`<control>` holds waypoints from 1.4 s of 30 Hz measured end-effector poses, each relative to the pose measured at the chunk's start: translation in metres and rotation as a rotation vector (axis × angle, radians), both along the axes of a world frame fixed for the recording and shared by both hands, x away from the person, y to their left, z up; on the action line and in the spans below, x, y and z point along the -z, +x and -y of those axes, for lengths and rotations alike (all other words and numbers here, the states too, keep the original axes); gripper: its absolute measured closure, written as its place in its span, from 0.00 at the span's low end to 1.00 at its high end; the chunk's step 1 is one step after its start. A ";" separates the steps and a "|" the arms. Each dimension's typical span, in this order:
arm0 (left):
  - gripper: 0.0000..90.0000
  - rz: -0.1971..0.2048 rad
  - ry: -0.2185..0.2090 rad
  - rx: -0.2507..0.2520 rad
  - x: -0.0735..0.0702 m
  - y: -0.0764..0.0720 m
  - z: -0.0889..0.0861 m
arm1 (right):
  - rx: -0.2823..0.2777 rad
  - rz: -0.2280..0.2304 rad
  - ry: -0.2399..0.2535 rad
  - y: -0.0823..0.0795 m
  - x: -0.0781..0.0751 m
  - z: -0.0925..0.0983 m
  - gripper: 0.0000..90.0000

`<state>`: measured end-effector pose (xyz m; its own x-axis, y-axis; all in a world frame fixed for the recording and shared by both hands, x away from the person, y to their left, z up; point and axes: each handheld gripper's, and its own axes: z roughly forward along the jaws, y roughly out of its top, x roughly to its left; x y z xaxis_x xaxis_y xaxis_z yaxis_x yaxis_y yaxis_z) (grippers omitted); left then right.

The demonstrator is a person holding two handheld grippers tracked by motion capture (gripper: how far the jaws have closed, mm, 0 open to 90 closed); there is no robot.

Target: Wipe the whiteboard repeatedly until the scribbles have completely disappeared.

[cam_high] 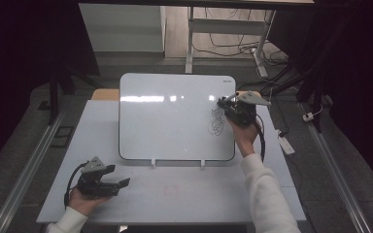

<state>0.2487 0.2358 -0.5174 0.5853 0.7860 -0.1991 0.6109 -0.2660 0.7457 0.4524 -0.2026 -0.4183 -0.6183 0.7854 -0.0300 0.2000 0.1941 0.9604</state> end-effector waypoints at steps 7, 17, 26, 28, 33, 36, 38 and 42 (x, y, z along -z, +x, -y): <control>0.21 0.003 0.004 0.001 -0.001 -0.001 0.001 | 0.040 0.032 -0.027 -0.001 -0.001 0.005 0.86; 0.21 -0.001 0.000 -0.002 0.000 0.000 0.001 | -0.025 0.019 -0.071 -0.009 0.006 -0.004 0.86; 0.21 -0.008 -0.007 -0.001 0.001 0.001 0.000 | -0.084 0.008 -0.104 -0.016 0.011 -0.013 0.86; 0.21 -0.010 -0.005 -0.001 0.001 0.001 0.000 | -0.074 0.021 -0.111 -0.014 0.010 -0.011 0.86; 0.21 -0.005 -0.009 -0.005 0.000 0.000 0.000 | 0.068 0.029 -0.004 0.004 -0.005 0.015 0.86; 0.21 -0.010 -0.008 -0.005 0.001 0.001 0.000 | 0.048 0.024 -0.014 0.001 -0.004 0.012 0.86; 0.21 -0.012 -0.008 -0.004 0.001 0.001 0.000 | -0.014 0.000 -0.023 -0.004 0.002 0.004 0.86; 0.21 -0.011 -0.006 -0.005 0.001 0.001 0.000 | 0.009 0.036 -0.077 -0.003 -0.001 0.004 0.86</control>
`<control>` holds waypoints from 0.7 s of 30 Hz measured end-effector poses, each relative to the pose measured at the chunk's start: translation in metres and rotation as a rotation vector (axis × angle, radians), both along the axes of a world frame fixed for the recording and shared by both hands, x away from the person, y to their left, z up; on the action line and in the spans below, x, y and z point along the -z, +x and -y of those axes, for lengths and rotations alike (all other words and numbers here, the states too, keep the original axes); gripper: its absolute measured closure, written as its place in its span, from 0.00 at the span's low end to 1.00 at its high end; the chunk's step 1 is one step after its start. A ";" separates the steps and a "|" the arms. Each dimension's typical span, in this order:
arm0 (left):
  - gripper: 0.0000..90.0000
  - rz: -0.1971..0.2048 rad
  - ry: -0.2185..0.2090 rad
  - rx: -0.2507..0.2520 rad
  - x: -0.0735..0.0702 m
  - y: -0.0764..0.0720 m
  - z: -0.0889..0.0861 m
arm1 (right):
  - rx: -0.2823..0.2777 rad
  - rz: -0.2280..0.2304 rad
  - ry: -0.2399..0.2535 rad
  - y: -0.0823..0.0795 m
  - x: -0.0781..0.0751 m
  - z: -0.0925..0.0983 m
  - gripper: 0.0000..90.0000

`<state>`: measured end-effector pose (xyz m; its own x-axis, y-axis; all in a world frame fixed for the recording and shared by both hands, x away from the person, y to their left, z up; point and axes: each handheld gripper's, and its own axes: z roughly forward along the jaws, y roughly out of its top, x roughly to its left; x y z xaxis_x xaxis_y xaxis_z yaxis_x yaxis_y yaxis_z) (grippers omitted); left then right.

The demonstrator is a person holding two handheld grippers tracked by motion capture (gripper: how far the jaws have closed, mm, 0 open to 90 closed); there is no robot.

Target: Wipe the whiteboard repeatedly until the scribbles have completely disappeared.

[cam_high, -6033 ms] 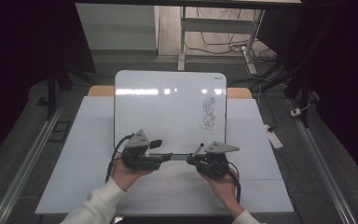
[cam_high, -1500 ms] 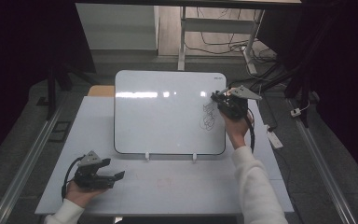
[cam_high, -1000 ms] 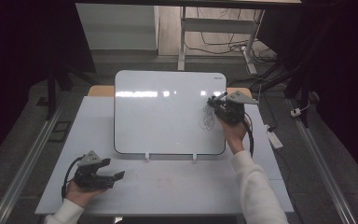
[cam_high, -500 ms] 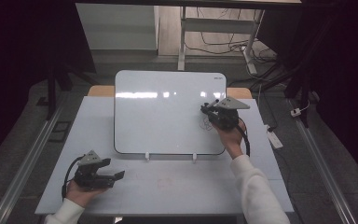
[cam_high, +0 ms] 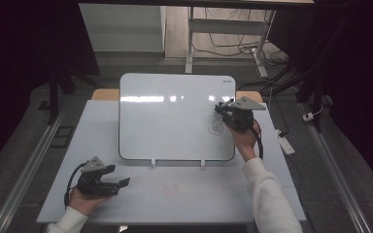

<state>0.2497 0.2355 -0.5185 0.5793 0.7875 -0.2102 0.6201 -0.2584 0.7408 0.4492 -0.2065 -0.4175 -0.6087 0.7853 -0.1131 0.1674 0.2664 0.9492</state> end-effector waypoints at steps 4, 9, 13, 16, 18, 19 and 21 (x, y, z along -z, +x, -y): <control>0.21 0.006 0.002 0.003 -0.001 -0.001 0.001 | 0.091 0.002 0.091 0.017 -0.013 0.016 0.86; 0.21 -0.002 -0.002 0.001 0.001 0.001 -0.001 | -0.028 0.004 -0.020 0.006 -0.004 -0.010 0.86; 0.21 0.008 0.001 0.003 -0.001 -0.002 0.000 | 0.075 0.016 0.045 0.014 -0.012 0.004 0.86; 0.21 0.007 -0.002 0.001 -0.001 -0.001 -0.001 | 0.089 0.018 0.057 0.015 -0.013 0.007 0.86; 0.21 0.003 -0.001 0.001 0.000 -0.001 -0.001 | 0.050 0.018 0.006 0.011 -0.011 0.003 0.86; 0.21 0.003 -0.002 0.001 0.000 0.000 -0.001 | 0.042 0.020 -0.011 0.010 -0.011 0.004 0.86; 0.21 0.005 -0.001 0.002 -0.001 -0.001 -0.001 | 0.070 0.028 -0.005 0.010 -0.012 0.012 0.86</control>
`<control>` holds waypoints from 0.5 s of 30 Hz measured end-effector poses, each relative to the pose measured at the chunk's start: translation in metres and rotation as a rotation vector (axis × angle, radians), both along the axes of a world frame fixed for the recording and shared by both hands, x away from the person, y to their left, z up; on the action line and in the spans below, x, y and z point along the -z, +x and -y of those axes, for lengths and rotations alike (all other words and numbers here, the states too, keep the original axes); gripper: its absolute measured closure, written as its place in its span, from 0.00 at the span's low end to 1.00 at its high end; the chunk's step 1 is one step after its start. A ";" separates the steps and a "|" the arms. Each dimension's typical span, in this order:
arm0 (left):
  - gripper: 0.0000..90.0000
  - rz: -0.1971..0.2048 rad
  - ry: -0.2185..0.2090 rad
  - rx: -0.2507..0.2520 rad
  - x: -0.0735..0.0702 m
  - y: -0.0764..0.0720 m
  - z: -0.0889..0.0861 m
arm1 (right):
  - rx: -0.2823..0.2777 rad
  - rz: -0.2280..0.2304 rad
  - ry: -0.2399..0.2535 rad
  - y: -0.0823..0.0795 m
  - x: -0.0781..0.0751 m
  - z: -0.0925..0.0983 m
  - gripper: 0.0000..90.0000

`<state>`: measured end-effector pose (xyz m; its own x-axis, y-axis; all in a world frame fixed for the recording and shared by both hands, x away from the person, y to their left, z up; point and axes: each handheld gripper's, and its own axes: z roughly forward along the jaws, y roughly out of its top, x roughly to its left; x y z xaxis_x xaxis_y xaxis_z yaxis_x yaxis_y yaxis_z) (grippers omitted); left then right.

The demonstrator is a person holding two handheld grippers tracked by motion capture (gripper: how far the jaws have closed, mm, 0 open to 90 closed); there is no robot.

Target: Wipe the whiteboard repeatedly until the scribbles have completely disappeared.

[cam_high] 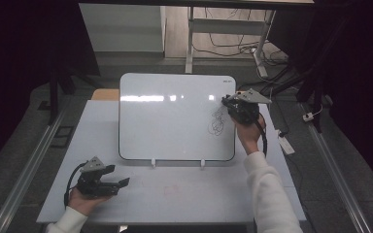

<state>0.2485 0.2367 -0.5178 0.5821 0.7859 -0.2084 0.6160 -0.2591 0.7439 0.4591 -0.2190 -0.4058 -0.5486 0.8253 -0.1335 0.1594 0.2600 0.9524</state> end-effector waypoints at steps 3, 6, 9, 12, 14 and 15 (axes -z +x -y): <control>0.21 0.004 -0.001 0.000 -0.001 0.000 0.001 | -0.006 -0.029 0.051 -0.003 0.005 0.006 0.86; 0.21 0.002 0.003 0.000 0.000 0.000 0.001 | -0.111 -0.014 -0.072 -0.018 0.016 -0.013 0.86; 0.21 -0.002 0.006 0.000 0.000 0.000 0.002 | -0.064 -0.008 -0.025 -0.014 0.013 -0.005 0.86; 0.21 0.006 0.005 0.000 -0.001 -0.001 0.002 | -0.028 -0.029 0.066 -0.004 0.010 0.008 0.86; 0.21 0.004 0.004 -0.002 -0.001 0.000 0.002 | -0.040 -0.017 0.034 -0.008 0.012 0.003 0.86; 0.21 0.001 0.003 -0.003 0.000 0.000 0.002 | -0.068 -0.033 0.038 -0.011 0.014 0.000 0.86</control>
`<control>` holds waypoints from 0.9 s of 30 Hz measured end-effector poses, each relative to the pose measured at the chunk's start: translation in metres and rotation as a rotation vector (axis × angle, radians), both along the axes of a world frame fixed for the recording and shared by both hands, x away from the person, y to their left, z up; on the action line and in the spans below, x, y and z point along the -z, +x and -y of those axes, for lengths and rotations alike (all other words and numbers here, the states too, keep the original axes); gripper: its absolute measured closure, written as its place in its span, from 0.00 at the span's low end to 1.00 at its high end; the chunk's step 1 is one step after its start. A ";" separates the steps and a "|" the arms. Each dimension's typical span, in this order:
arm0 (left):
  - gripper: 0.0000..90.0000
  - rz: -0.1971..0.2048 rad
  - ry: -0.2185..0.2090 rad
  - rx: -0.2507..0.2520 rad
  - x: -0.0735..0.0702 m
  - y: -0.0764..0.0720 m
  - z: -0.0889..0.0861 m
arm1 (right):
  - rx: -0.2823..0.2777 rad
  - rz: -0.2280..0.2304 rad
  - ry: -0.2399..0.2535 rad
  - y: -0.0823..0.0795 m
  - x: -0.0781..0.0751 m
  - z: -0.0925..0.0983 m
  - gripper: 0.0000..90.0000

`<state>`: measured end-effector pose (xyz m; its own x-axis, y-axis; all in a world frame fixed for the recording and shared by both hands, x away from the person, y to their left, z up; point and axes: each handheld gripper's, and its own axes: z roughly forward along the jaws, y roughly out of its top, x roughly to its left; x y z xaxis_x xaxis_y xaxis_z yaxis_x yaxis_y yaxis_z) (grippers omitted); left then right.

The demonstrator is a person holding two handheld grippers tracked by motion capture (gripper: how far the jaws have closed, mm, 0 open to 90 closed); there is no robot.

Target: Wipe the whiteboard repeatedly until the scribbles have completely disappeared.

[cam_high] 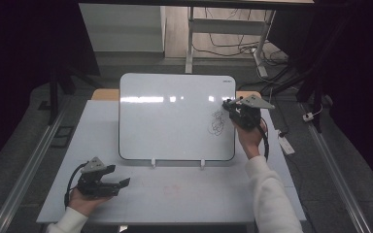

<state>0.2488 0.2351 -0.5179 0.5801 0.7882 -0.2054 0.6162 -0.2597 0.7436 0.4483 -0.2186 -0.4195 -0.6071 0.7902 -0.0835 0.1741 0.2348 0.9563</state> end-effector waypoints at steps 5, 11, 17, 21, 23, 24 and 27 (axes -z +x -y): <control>0.21 -0.002 0.003 0.004 0.000 0.000 0.001 | 0.003 0.011 -0.033 -0.001 0.000 -0.002 0.86; 0.21 0.002 -0.001 0.003 0.000 -0.001 0.000 | 0.012 -0.008 -0.019 -0.002 -0.001 -0.003 0.86; 0.21 -0.002 0.002 0.007 0.000 0.000 0.001 | 0.024 0.008 -0.035 -0.006 0.002 -0.003 0.86; 0.21 0.002 -0.001 0.007 0.000 0.000 0.001 | 0.004 -0.016 0.003 -0.006 0.005 -0.007 0.86; 0.21 -0.004 0.000 0.006 0.001 0.001 0.001 | -0.064 -0.017 -0.049 -0.014 0.012 -0.022 0.86; 0.21 -0.007 -0.001 0.006 0.001 0.001 0.001 | -0.064 0.007 -0.090 -0.017 0.013 -0.026 0.86; 0.21 -0.001 -0.001 0.007 0.000 0.000 0.001 | 0.003 0.006 -0.032 -0.010 0.008 -0.014 0.86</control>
